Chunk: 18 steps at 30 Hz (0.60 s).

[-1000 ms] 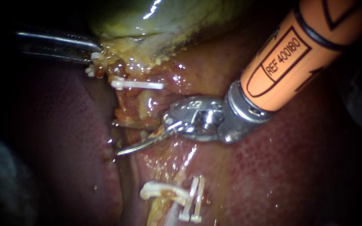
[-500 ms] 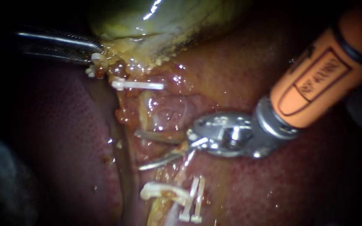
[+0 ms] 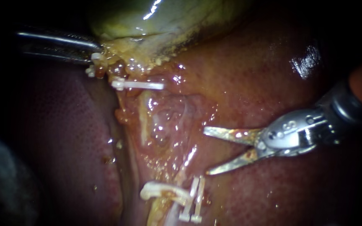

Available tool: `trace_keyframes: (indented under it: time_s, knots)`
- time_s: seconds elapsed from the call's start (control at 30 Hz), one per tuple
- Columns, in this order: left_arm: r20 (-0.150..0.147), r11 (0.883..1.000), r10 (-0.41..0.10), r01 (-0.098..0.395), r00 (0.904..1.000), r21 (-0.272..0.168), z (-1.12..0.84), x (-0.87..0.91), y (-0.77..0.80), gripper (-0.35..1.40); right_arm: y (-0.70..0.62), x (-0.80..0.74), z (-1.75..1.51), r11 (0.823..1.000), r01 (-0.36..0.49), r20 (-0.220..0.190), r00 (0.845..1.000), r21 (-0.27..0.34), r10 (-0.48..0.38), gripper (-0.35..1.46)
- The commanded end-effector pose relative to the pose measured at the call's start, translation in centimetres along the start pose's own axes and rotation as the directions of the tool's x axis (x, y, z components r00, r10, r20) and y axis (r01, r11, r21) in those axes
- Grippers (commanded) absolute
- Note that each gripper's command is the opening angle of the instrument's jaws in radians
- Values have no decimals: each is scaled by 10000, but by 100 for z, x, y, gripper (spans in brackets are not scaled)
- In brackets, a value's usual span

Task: Go back from the cut right tube

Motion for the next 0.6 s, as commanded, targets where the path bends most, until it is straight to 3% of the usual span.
trace_keyframes:
  time_s: [0.03,0.33,0.6]
  knots:
    - [0,10000,1,-1,10000,2,0,0,0,-35,3,-1,-6,9999,66,61,10000,-112,-65,145]
    - [0,10000,4,-4,10000,-6,4,-1,0,-35,10,-3,-20,9963,-319,348,9988,-803,348,145]
    - [30,9998,72,-72,10000,-188,32,-11,-7,-35,9,-3,-20,9981,-448,231,9987,-426,459,145]
